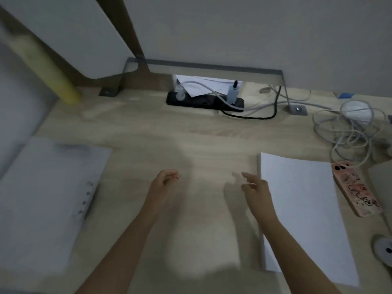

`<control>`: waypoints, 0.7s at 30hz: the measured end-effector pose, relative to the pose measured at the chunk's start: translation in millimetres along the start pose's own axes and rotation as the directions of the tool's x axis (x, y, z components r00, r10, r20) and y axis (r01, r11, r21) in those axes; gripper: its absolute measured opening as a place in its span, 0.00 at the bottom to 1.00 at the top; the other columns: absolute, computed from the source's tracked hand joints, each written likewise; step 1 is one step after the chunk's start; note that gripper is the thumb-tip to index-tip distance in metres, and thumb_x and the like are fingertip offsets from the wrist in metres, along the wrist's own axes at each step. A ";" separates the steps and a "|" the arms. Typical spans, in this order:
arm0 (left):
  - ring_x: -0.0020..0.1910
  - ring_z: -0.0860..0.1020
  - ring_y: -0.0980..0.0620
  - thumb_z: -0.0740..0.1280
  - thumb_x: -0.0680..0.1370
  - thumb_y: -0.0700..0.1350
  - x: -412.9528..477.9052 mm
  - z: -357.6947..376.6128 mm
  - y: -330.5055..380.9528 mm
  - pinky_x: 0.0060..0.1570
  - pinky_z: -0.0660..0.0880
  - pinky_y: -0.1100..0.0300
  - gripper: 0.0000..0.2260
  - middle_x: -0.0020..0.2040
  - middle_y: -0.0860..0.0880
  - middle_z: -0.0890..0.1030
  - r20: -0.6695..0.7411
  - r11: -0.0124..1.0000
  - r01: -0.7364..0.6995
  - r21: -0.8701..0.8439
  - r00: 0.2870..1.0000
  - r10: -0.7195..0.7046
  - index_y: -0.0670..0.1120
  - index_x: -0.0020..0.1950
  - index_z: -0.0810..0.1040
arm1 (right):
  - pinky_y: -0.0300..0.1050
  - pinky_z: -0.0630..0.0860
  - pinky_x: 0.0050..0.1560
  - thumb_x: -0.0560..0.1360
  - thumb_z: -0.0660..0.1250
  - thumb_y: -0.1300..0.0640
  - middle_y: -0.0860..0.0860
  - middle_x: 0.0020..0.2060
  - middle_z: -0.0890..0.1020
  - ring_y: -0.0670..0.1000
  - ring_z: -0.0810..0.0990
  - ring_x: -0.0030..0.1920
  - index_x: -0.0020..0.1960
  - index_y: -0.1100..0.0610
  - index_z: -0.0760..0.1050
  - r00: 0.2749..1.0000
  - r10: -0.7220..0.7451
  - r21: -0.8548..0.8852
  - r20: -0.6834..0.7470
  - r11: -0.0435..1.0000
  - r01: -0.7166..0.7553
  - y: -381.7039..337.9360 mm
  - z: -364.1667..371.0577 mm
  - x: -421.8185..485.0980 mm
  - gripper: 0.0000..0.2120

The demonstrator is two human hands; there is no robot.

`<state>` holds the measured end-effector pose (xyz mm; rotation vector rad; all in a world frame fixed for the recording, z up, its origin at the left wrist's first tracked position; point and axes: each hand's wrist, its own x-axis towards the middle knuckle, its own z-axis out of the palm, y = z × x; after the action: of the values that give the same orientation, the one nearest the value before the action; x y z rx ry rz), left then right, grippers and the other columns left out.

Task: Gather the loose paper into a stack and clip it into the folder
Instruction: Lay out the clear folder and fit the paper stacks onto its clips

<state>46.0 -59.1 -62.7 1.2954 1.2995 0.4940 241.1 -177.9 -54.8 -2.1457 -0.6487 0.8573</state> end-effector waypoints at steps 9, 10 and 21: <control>0.68 0.66 0.45 0.65 0.76 0.43 0.0 -227.3 -61.6 0.61 0.67 0.53 0.15 0.67 0.44 0.70 -0.397 0.881 0.061 0.468 0.906 0.149 0.44 0.63 0.73 | 0.41 0.71 0.52 0.77 0.61 0.62 0.52 0.58 0.76 0.49 0.76 0.53 0.64 0.54 0.74 0.893 0.001 0.092 0.450 0.995 -0.047 -101.8 205.8 -68.6 0.16; 0.71 0.62 0.44 0.65 0.76 0.44 -0.9 -250.8 -69.2 0.65 0.65 0.49 0.18 0.70 0.43 0.66 -0.436 0.835 0.125 0.536 0.888 0.147 0.45 0.66 0.71 | 0.39 0.71 0.50 0.77 0.62 0.59 0.51 0.56 0.76 0.48 0.75 0.51 0.65 0.54 0.72 0.860 0.050 0.126 0.508 0.983 -0.132 -108.1 223.9 -76.8 0.16; 0.71 0.58 0.39 0.67 0.74 0.55 -3.0 -315.2 -98.6 0.69 0.58 0.45 0.36 0.72 0.38 0.61 -0.491 0.767 0.348 0.540 0.870 -0.050 0.40 0.74 0.57 | 0.35 0.73 0.33 0.76 0.60 0.68 0.47 0.37 0.76 0.46 0.76 0.36 0.46 0.51 0.69 0.734 0.168 0.207 0.658 0.897 -0.391 -119.2 295.1 -109.8 0.11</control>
<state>-269.4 38.3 -74.5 1.5941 2.1013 0.2098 -69.3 -49.0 -74.1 -1.6427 -0.4367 1.7683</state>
